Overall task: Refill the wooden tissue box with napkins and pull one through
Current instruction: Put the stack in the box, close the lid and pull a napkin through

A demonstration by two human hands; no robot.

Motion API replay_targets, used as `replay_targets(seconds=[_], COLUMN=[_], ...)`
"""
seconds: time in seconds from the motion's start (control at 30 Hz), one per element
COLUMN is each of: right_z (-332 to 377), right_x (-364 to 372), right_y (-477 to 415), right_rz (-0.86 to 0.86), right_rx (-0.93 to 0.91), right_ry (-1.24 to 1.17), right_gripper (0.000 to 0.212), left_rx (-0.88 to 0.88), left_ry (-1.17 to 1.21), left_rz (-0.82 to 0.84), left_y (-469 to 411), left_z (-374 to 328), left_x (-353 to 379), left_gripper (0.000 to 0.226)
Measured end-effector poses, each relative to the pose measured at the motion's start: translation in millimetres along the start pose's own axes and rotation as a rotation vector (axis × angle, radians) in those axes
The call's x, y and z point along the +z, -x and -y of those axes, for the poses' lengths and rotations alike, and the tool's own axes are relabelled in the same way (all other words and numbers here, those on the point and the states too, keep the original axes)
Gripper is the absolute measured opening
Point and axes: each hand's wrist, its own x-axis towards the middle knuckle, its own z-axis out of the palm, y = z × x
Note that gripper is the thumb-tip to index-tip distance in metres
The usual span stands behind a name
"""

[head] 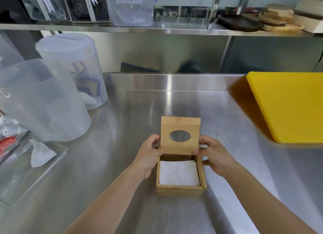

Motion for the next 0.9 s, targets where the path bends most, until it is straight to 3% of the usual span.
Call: replay_targets(seconds=[0.23, 0.37, 0.4, 0.47, 0.5, 0.53, 0.6, 0.67, 0.7, 0.8, 0.9], right_z=[-6.0, -9.2, -9.7, -11.0, -11.8, -11.5, -8.1, -9.2, -10.6, -15.6, -19.9], right_x=[11.9, 5.1, 2.4, -3.4, -5.3, -6.9, -5.5, -4.5, -3.4, 0.8, 5.4], right_y=[3.5, 9.0, 10.4, 13.4, 14.4, 15.1, 20.1, 21.2, 21.1, 21.2, 25.1], right_rz=[-0.137, -0.159, -0.151, -0.028, 0.046, 0.114, 0.169, 0.178, 0.187, 0.193, 0.159], right_rx=[0.026, 0.218, 0.276, 0.349, 0.360, 0.350, 0.312, 0.279, 0.264, 0.189, 0.108], right_ry=[-0.100, -0.407, -0.451, -0.407, -0.373, -0.338, -0.289, -0.240, -0.204, -0.080, 0.047], right_gripper=[0.027, 0.024, 0.018, 0.054, 0.063, 0.058, 0.028, 0.021, 0.023, 0.055, 0.050], left_rx=[-0.003, -0.195, -0.293, -0.434, -0.458, -0.464, -0.418, -0.369, -0.355, -0.301, -0.239], left_ry=[0.094, 0.482, 0.539, 0.539, 0.510, 0.474, 0.402, 0.362, 0.334, 0.200, 0.067], left_rz=[-0.144, -0.029, 0.058, 0.251, 0.332, 0.388, 0.442, 0.442, 0.428, 0.330, 0.286], left_y=[2.3, 1.9, 1.4, 0.2, 2.9, 5.6, 13.6, 19.2, 20.4, 24.1, 28.1], left_z=[8.3, 3.6, 4.2, 5.8, 3.8, 3.1, -0.8, -1.2, -0.1, 2.9, 8.8], left_x=[6.7, -14.5, -22.5, -33.0, -33.8, -33.2, -27.8, -21.8, -19.6, -13.8, -11.1], left_gripper=[0.032, 0.029, 0.053, 0.104, 0.112, 0.107, 0.067, 0.036, 0.035, 0.046, 0.063])
